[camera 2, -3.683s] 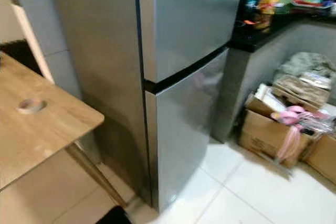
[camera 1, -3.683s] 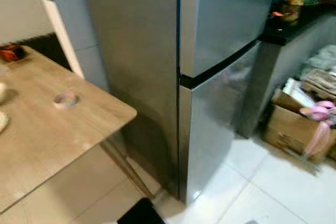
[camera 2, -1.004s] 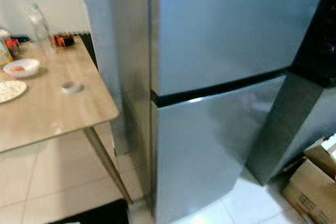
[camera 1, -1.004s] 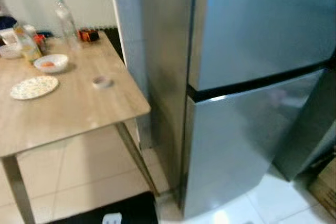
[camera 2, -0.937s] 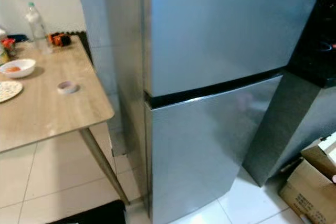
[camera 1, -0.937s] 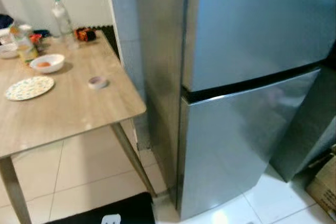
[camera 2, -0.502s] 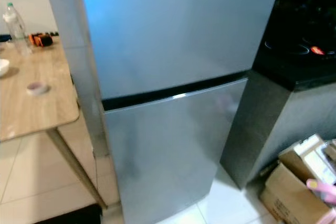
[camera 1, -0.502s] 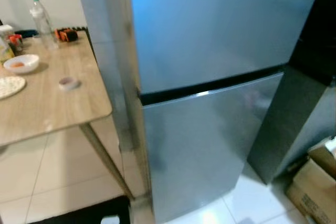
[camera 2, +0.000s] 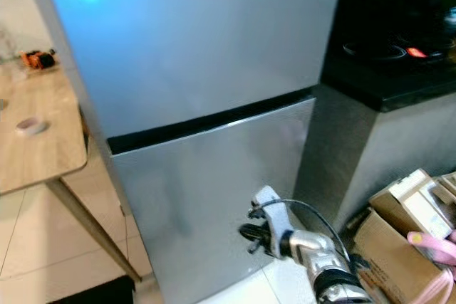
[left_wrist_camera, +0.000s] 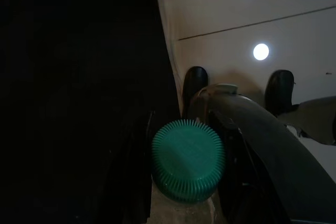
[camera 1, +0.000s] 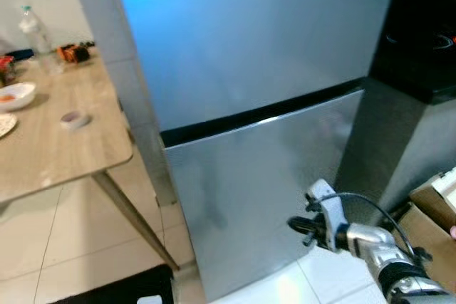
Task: Restocking fridge
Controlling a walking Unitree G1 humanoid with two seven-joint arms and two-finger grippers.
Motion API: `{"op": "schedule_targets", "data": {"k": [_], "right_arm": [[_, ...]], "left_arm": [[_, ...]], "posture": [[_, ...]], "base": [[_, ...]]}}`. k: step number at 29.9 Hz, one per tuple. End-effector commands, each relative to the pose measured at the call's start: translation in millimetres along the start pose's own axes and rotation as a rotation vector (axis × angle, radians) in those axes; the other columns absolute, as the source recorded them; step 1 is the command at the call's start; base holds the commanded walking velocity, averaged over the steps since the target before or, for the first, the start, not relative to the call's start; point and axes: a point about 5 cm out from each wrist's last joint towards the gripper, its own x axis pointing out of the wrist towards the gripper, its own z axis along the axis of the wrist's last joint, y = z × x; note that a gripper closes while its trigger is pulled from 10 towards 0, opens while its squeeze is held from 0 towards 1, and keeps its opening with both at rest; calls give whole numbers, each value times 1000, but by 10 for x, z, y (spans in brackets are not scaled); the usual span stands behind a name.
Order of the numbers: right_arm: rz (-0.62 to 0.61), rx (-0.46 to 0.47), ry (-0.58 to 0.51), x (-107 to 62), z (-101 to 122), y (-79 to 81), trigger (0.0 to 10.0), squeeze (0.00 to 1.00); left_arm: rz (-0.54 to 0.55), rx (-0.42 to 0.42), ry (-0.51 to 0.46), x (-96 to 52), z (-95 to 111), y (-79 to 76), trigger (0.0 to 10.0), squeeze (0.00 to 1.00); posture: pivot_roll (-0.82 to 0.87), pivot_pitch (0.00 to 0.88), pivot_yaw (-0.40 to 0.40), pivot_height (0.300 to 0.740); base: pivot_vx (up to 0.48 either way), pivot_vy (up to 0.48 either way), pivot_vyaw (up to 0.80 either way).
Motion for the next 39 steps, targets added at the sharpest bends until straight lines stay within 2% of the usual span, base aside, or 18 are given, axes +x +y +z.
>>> {"op": "schedule_targets", "data": {"k": [1, 2, 3, 7, 8, 20, 25, 28, 31, 35, 36, 37, 39], "right_arm": [[206, -12, -56, -25, 163, 65, 10000, 0], [259, -32, -82, -20, 248, 86, 10000, 0], [259, -32, -82, -20, 248, 86, 10000, 0], [322, -153, -179, -10, 585, 94, 10000, 0], [323, -155, -196, -10, 625, 90, 10000, 0], [340, -180, -262, -112, 808, 48, 10000, 0], [343, -224, -339, -255, 1035, 26, 10000, 0], [360, -261, -354, -327, 1150, 34, 10000, 0], [315, -287, -360, -345, 1208, 16, 10000, 0], [350, -324, -339, -400, 1258, 54, 10000, 0], [339, -343, -324, -423, 1281, 49, 10000, 906], [326, -350, -305, -439, 1294, 37, 10000, 1000], [320, -365, -279, -463, 1298, 34, 10000, 1000]], "left_arm": [[-39, -27, 28, 3, -74, -76, 10000, 0], [-38, -26, 29, 1, -81, -71, 10000, 0], [-38, -26, 29, 1, -81, -71, 10000, 0], [-39, -23, 31, -1, -97, -70, 10000, 0], [-40, -23, 30, -1, -98, -72, 10000, 0], [-47, -22, 29, -3, -111, -78, 10000, 0], [-37, -24, 43, -35, -210, 43, 10000, 0], [-37, -26, 51, -45, -259, 56, 10000, 0], [-38, -26, 55, -48, -278, 59, 10000, 0], [-39, -25, 56, -47, -274, 57, 10000, 0], [-40, -25, 56, -46, -270, 56, 10000, 0], [-41, -25, 55, -46, -267, 55, 10000, 0], [-42, -25, 55, -46, -264, 56, 10000, 0]], "posture": [[-99, 0, 6, 740], [-99, 0, 6, 740], [-99, 0, 6, 740], [-97, 0, 2, 740], [-97, 0, 2, 740], [-93, 0, 3, 740], [-93, 0, 3, 740], [-93, 0, 3, 740], [-93, 0, 3, 740], [-95, 0, 2, 740], [-95, 0, 2, 740], [-95, 0, 2, 740], [-95, 0, 2, 740]], "base": [[0, 0, 0], [0, 0, 0], [0, 0, 0], [0, 0, 562], [0, 0, 800], [0, 0, 794], [0, 0, 786], [0, 0, 744], [0, 0, 0], [0, 0, 0], [0, 0, 0], [0, 0, 0], [0, 0, 0]]}}
